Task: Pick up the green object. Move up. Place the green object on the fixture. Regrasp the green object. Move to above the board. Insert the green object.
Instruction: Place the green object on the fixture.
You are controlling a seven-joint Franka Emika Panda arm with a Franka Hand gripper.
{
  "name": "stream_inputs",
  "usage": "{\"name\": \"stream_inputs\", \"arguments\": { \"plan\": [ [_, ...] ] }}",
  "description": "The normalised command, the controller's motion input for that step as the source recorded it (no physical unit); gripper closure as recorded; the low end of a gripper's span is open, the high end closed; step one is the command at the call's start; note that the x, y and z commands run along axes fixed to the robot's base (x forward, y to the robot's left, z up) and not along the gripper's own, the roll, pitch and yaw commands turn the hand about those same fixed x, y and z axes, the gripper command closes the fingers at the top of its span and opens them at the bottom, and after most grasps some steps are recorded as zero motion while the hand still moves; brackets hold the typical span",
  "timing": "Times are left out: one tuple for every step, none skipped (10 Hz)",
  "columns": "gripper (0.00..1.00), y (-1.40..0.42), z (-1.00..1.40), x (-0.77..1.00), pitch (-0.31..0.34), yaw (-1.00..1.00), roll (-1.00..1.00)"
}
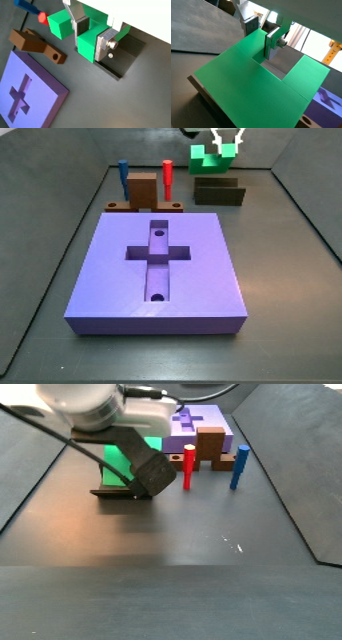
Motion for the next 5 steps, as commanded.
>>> {"name": "stream_inputs", "arguments": {
  "plan": [
    [1.00, -0.07, -0.17, 1.00, 0.000, 0.00, -0.16],
    [1.00, -0.11, -0.10, 1.00, 0.000, 0.00, -0.11],
    [1.00, -0.20, -0.01, 1.00, 0.000, 0.00, -0.06],
    [1.00, -0.29, 0.00, 1.00, 0.060, 0.00, -0.07],
    [1.00, -0.44, 0.12, 1.00, 0.194, 0.00, -0.08]
  ]
}}
